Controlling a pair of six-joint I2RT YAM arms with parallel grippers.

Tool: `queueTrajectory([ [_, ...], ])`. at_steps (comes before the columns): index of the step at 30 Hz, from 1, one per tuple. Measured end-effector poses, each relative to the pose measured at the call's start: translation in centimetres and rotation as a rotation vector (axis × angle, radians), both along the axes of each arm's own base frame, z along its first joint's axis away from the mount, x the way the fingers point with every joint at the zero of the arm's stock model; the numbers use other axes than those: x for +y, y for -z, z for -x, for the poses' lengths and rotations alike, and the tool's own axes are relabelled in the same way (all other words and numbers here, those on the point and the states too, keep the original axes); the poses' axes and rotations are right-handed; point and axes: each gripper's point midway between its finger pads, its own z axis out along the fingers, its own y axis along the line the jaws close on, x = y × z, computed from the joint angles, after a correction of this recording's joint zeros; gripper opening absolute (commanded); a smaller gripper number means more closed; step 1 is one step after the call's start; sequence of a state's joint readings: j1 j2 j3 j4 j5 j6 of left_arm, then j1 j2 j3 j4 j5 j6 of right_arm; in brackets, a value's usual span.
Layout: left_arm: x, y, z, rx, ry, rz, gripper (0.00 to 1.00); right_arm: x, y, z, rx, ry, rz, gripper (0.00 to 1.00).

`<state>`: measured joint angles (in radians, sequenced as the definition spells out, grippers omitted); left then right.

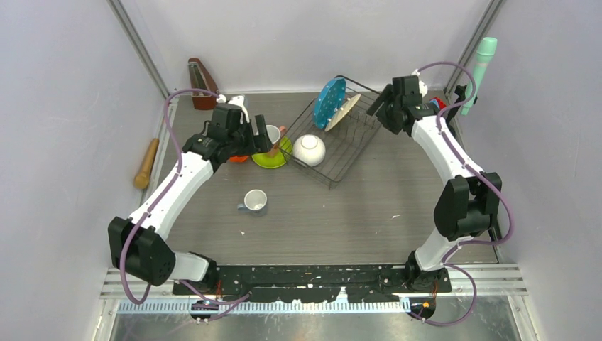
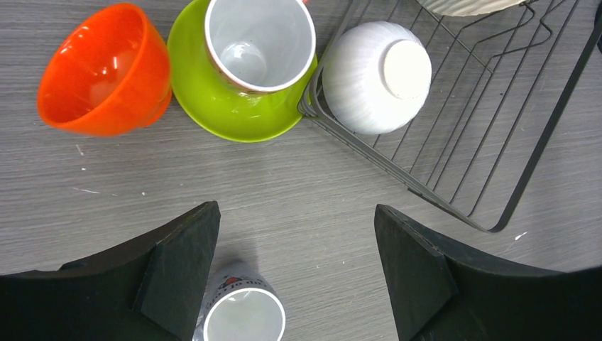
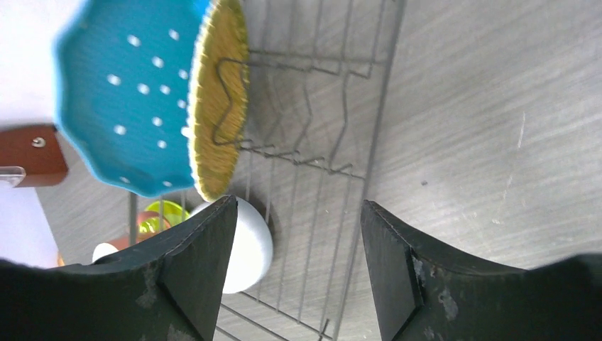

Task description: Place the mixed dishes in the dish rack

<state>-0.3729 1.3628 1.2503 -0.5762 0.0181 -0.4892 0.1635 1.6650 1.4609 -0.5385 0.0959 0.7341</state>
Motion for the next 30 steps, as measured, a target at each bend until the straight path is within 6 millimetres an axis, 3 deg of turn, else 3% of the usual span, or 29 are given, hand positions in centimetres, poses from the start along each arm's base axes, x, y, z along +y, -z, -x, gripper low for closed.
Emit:
queueTrajectory([
  [3,0.4,-0.3,0.0,-0.012,-0.014,-0.008,0.84,0.1,-1.9,-1.3,-0.045,-0.003,0.003,0.69],
  [6,0.6,-0.7,0.2,-0.022,-0.019,-0.012,0.85,0.5,-2.1,-2.7,-0.057,-0.012,0.008,0.68],
  [12,1.4,-1.2,0.7,-0.039,-0.022,-0.046,0.86,1.3,1.1,-4.5,0.007,-0.023,0.023,0.64],
  [16,2.0,-1.4,0.9,-0.048,-0.023,-0.063,0.87,1.4,3.3,-4.7,0.054,-0.024,0.032,0.61],
  [20,2.5,-1.5,0.9,-0.048,-0.034,-0.069,0.87,2.0,4.4,-5.5,0.07,-0.031,0.035,0.63],
  [25,3.6,-1.1,0.6,-0.039,-0.065,-0.069,0.87,4.4,4.8,-7.1,0.06,-0.07,0.036,0.64],
  [30,4.2,-0.9,0.5,-0.032,-0.081,-0.071,0.87,7.5,3.6,-8.4,0.017,-0.12,0.03,0.65],
])
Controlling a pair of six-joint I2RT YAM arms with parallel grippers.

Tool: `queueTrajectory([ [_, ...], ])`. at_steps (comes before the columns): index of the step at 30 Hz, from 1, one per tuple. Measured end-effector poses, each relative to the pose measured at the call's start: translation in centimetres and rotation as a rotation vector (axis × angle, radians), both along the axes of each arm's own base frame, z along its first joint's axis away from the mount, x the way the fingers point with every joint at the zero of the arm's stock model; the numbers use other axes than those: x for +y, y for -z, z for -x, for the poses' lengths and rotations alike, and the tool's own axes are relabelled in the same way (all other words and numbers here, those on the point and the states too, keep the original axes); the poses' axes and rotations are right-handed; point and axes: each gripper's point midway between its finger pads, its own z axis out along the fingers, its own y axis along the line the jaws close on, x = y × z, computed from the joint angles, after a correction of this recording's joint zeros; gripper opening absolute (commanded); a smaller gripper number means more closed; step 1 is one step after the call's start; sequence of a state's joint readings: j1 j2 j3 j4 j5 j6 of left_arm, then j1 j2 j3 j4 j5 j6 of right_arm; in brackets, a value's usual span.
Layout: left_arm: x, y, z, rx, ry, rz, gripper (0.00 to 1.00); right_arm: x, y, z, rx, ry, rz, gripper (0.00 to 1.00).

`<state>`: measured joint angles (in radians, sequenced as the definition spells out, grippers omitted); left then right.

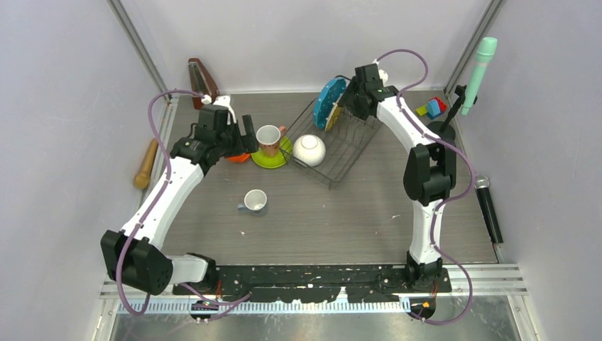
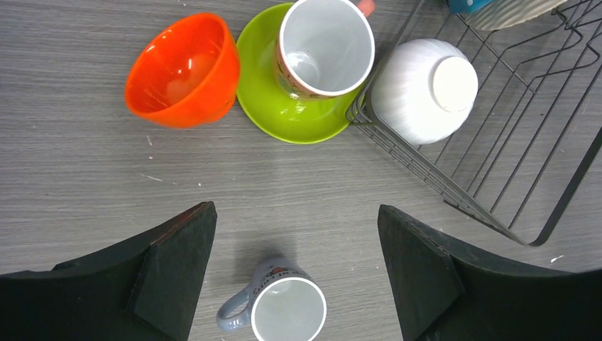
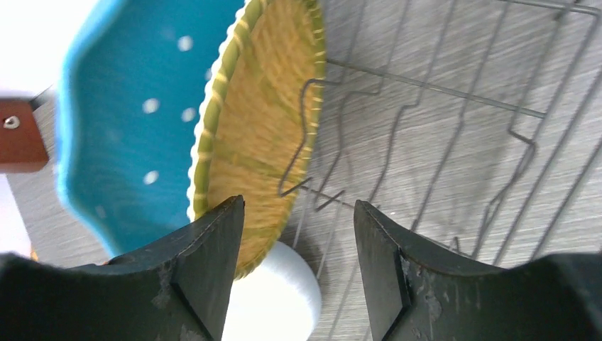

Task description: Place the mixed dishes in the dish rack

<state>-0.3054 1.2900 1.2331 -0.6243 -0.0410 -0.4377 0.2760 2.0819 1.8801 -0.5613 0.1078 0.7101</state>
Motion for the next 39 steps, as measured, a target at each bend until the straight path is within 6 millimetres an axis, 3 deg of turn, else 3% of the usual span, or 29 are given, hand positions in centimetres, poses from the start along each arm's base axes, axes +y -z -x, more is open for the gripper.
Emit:
queueTrajectory([
  [6,-0.2,0.8,-0.2,0.024,0.003,0.001,0.85,1.5,-1.2,-0.2,-0.031,-0.029,-0.003,0.68],
  [14,-1.4,3.9,-1.5,0.119,-0.016,0.038,0.81,0.3,0.6,0.5,0.008,-0.027,0.026,0.7],
  [19,-2.3,5.7,-3.0,0.162,-0.061,0.09,0.75,-0.3,-0.2,1.4,0.004,-0.032,0.029,0.7],
  [28,-2.3,7.6,-7.2,0.163,-0.215,0.113,0.75,-1.3,-5.1,7.7,-0.075,-0.046,-0.035,0.69],
  [31,-2.0,8.5,-8.1,0.17,-0.259,0.102,0.74,-1.4,-5.9,9.6,-0.099,-0.052,-0.064,0.69],
  [35,-2.0,9.5,-9.3,0.175,-0.289,0.097,0.5,-1.5,-5.5,11.9,-0.092,-0.062,-0.077,0.69],
  [39,-2.3,10.4,-9.9,0.182,-0.296,0.101,0.44,-1.7,-4.6,13.5,-0.071,-0.072,-0.077,0.69],
])
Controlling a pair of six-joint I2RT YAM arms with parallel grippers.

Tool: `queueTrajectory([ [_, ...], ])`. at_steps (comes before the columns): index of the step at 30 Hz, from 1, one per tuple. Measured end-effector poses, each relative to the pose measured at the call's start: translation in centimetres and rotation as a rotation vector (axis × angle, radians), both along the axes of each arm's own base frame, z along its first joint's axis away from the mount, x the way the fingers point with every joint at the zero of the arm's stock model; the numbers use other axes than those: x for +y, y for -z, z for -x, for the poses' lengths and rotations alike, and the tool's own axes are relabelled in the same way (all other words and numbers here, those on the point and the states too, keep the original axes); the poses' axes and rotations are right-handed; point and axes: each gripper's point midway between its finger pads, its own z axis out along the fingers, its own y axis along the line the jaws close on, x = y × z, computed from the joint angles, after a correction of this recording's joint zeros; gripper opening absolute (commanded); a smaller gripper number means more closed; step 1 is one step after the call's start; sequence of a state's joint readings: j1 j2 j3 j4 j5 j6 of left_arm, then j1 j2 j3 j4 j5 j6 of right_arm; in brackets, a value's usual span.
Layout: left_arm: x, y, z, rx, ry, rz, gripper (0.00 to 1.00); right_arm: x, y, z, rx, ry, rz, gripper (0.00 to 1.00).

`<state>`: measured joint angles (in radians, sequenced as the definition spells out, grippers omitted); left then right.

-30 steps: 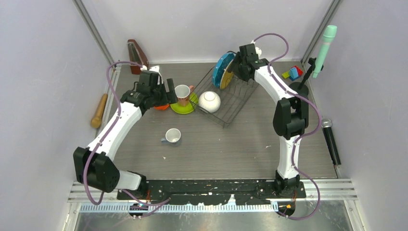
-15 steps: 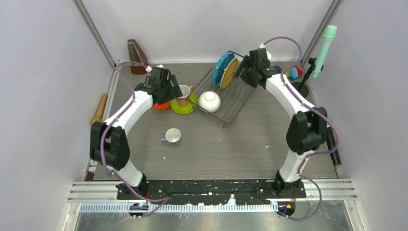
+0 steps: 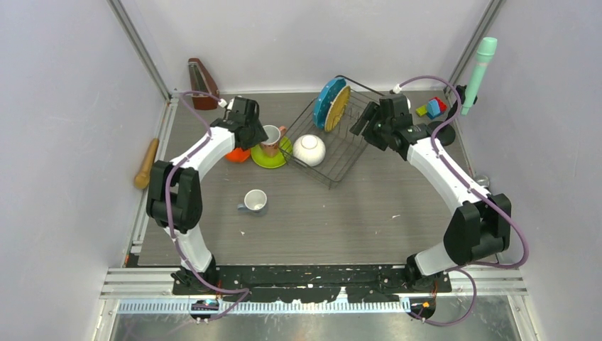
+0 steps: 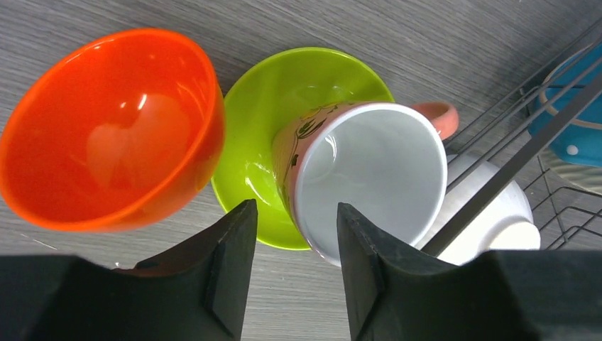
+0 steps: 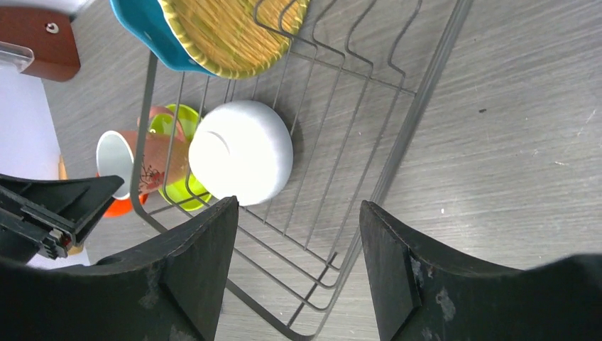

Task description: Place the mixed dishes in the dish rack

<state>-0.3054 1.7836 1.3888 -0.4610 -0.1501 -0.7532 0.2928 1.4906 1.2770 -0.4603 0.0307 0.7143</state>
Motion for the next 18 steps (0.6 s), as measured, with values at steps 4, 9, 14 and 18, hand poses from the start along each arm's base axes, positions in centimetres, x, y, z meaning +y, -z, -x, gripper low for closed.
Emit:
queueTrajectory([
  [4,-0.1,0.8,-0.2,0.012,-0.002,0.0,0.15,-0.3,0.8,1.2,0.018,-0.002,0.004,0.69],
  [9,0.1,1.1,-0.7,0.014,0.006,-0.02,0.0,-0.4,0.4,1.6,0.008,-0.002,0.001,0.69],
  [14,1.1,0.9,-0.4,0.025,0.0,-0.075,0.0,-0.5,0.5,1.9,0.02,-0.004,0.007,0.7],
  [18,2.1,-1.2,-0.5,-0.002,-0.001,-0.104,0.0,-0.5,-0.2,2.0,0.018,-0.014,0.01,0.71],
])
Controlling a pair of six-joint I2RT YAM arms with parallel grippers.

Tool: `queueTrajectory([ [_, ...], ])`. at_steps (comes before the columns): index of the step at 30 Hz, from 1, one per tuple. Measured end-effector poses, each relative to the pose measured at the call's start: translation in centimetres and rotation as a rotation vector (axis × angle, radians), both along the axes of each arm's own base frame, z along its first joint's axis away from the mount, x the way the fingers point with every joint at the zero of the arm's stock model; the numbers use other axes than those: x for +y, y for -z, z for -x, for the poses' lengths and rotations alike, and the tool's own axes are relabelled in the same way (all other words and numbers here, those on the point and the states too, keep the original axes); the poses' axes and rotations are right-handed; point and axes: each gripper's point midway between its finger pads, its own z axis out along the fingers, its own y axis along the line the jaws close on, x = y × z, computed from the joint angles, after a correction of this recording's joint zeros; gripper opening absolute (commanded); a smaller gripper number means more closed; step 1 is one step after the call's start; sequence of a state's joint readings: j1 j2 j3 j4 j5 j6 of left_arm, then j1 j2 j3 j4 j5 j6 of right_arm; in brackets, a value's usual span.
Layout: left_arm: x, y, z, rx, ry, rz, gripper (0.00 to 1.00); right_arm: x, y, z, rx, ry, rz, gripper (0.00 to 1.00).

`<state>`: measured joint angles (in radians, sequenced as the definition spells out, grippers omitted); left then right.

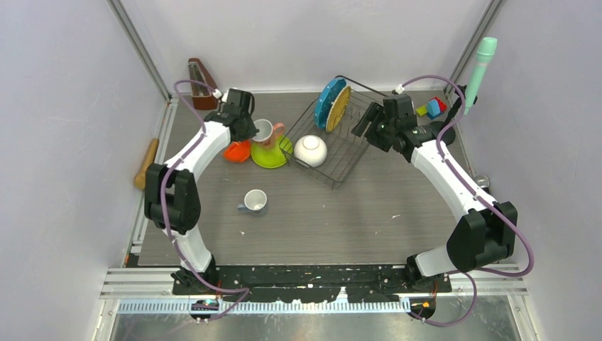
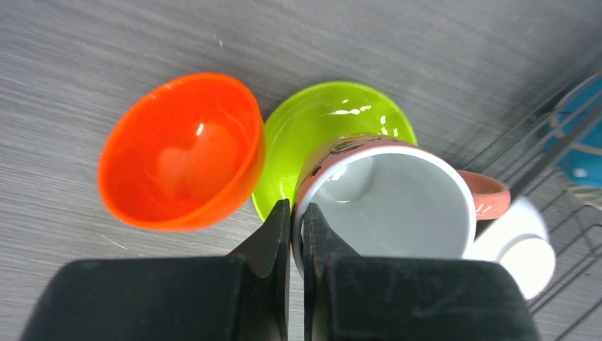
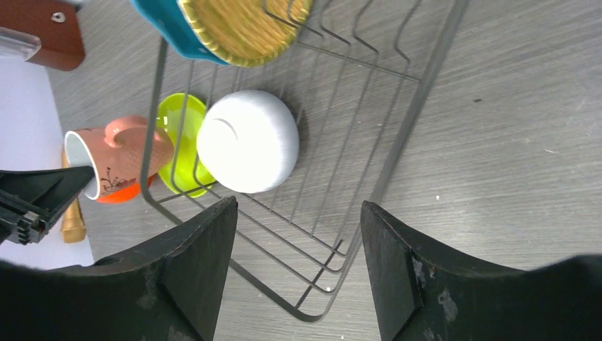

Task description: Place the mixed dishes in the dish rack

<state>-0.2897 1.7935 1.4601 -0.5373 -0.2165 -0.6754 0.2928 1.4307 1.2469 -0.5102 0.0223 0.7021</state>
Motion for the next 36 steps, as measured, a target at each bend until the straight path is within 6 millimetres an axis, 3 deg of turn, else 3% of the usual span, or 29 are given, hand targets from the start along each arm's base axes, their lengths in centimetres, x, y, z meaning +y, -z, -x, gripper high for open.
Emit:
queueTrajectory([
  [4,1.1,-4.9,-0.3,-0.094,0.003,0.002,0.0,0.9,-1.5,-0.2,-0.026,-0.047,-0.029,0.74],
  [8,1.2,-11.1,0.3,-0.23,0.05,0.035,0.0,2.3,-2.3,0.2,-0.03,-0.113,-0.081,0.77],
  [14,-2.4,-17.2,2.4,-0.437,0.264,0.197,0.0,5.5,-4.7,1.1,-0.018,-0.247,-0.226,0.77],
  [17,-4.5,-18.3,3.1,-0.512,0.382,0.26,0.0,6.9,-6.2,1.6,-0.014,-0.308,-0.299,0.78],
  [23,-6.9,-18.7,3.6,-0.521,0.485,0.362,0.0,7.4,-7.5,2.1,-0.026,-0.348,-0.329,0.81],
  [32,-10.8,-20.3,3.0,-0.407,0.5,0.773,0.0,7.8,-9.0,5.0,-0.169,-0.466,-0.419,0.9],
  [36,-12.1,-21.7,2.4,-0.422,0.533,0.908,0.0,8.2,-10.6,4.9,-0.177,-0.445,-0.489,0.92],
])
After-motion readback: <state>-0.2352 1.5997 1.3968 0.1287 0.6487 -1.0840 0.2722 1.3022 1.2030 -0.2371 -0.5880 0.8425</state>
